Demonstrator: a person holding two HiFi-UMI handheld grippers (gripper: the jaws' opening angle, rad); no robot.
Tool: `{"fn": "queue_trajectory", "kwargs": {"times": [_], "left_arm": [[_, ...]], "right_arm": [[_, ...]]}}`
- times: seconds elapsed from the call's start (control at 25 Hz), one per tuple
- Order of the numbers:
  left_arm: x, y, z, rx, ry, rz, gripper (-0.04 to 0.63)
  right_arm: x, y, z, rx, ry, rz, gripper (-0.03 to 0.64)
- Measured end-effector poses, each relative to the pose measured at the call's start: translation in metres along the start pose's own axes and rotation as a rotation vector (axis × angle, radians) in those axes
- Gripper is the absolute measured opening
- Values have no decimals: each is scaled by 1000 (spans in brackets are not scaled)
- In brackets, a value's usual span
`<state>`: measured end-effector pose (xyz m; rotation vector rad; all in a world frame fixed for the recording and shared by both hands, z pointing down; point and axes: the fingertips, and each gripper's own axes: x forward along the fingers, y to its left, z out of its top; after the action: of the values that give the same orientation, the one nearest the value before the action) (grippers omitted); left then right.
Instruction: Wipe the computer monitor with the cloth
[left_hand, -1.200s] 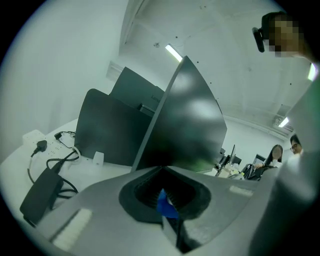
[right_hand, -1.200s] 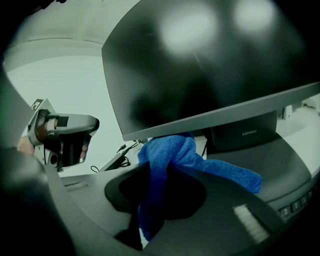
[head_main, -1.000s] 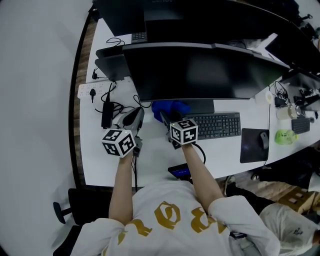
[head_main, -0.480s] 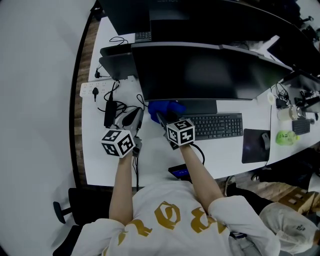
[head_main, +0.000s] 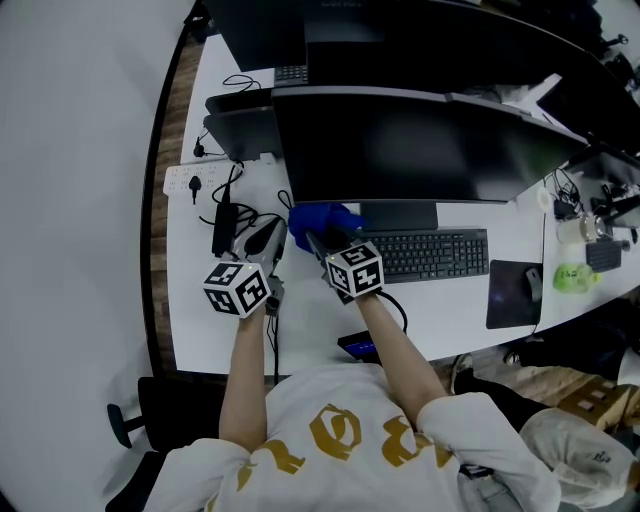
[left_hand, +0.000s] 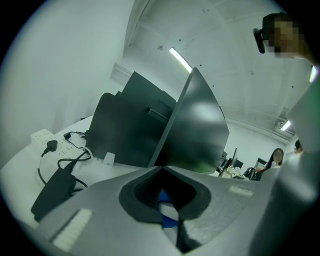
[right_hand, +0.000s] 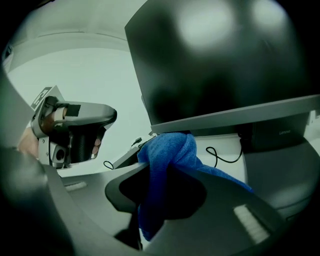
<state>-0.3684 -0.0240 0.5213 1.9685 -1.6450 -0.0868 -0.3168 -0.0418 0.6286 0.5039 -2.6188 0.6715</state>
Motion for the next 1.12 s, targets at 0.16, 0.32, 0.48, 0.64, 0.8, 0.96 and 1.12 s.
{"fn": "queue_trajectory", "kwargs": {"times": [0.16, 0.32, 0.48, 0.64, 0.8, 0.96, 1.12], "left_arm": [[-1, 4, 1, -6, -5, 4, 0], [-1, 5, -1, -10, -4, 7, 0], [0, 5, 0, -10, -6, 7, 0], [-1, 6, 4, -5, -10, 10, 0], [-4, 5, 8, 9, -13, 12, 0], [-8, 4, 13, 21, -21, 15, 0], [-12, -3, 18, 32, -36, 7, 0]], "right_arm": [[6, 6, 0, -19, 9, 16, 95], [14, 17, -2, -86, 42, 48, 95], [17, 28, -1, -139, 52, 72, 95], [17, 37, -6, -176, 67, 89, 95], [16, 43, -7, -200, 68, 96, 97], [10, 51, -5, -216, 62, 105, 97], [-4, 54, -1, -200, 42, 101, 97]]}}
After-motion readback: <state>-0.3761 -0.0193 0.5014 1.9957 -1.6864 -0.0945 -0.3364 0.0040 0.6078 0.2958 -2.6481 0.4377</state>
